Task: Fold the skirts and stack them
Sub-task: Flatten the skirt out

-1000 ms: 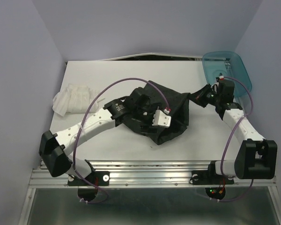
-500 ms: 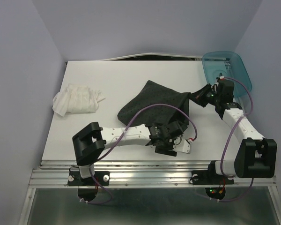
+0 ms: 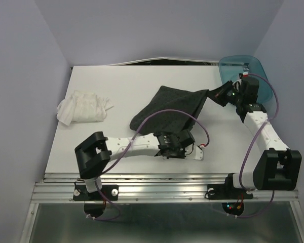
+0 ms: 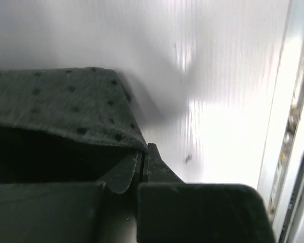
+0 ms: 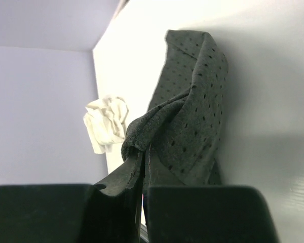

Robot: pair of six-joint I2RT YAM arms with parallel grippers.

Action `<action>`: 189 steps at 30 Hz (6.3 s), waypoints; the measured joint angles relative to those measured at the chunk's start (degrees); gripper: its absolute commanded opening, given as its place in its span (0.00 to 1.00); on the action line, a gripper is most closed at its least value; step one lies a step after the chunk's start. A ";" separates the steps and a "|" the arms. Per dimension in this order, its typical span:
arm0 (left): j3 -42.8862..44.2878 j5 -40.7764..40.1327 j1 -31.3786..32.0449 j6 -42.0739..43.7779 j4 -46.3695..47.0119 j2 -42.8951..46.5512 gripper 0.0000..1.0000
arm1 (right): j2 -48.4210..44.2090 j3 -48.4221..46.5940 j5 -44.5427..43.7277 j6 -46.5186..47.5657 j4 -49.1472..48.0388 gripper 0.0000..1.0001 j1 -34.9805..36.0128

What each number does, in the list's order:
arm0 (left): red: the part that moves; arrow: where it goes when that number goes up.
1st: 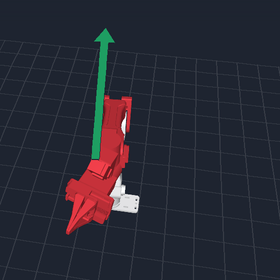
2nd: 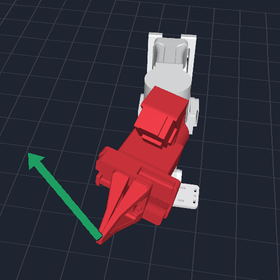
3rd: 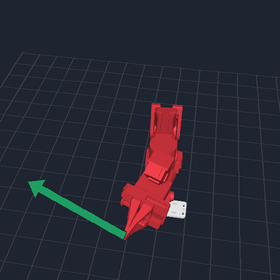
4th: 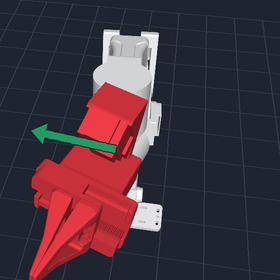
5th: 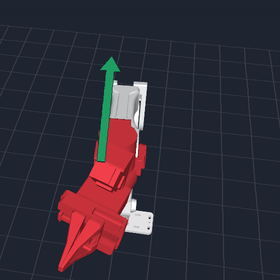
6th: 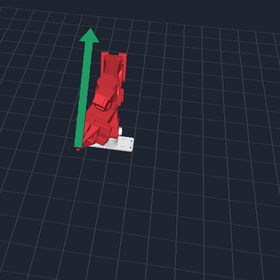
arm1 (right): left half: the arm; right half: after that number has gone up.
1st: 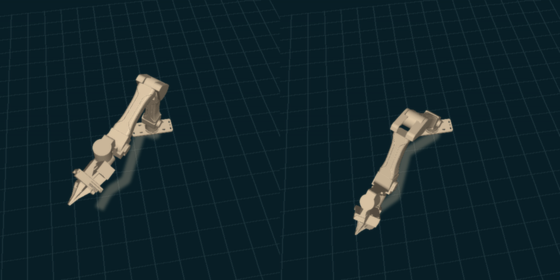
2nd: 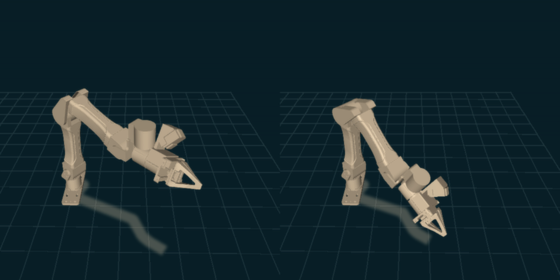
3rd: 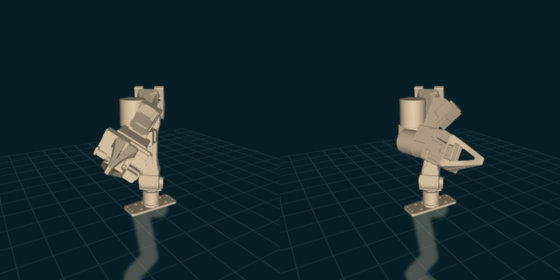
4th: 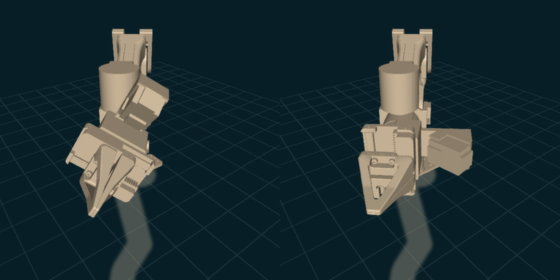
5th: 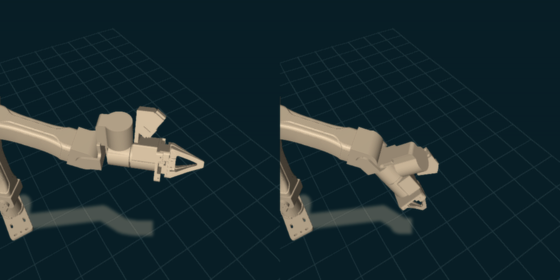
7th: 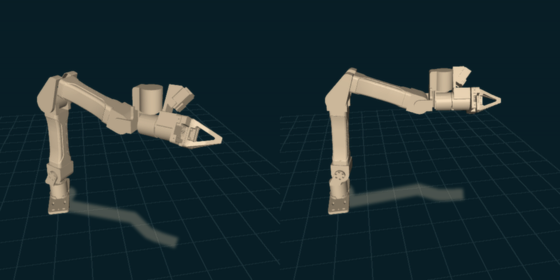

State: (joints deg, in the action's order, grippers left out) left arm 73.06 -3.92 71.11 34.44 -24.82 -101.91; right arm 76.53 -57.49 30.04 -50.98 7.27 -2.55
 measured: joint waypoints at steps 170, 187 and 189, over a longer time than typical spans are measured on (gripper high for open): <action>23.91 6.51 -55.69 -22.25 8.17 -22.93 0.32 | 50.66 -38.51 -30.47 53.81 12.00 0.57 7.15; 12.22 16.22 -55.45 -21.62 5.79 3.28 0.45 | 49.62 -48.41 -12.13 53.62 15.72 0.43 14.05; 9.53 17.90 -55.45 -22.23 5.90 4.66 0.43 | 50.77 -50.82 -11.08 54.14 15.26 0.41 16.37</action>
State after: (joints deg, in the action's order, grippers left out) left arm 82.59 13.98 15.66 12.21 -18.92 -97.25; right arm 127.31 -108.31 18.96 3.16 22.52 13.82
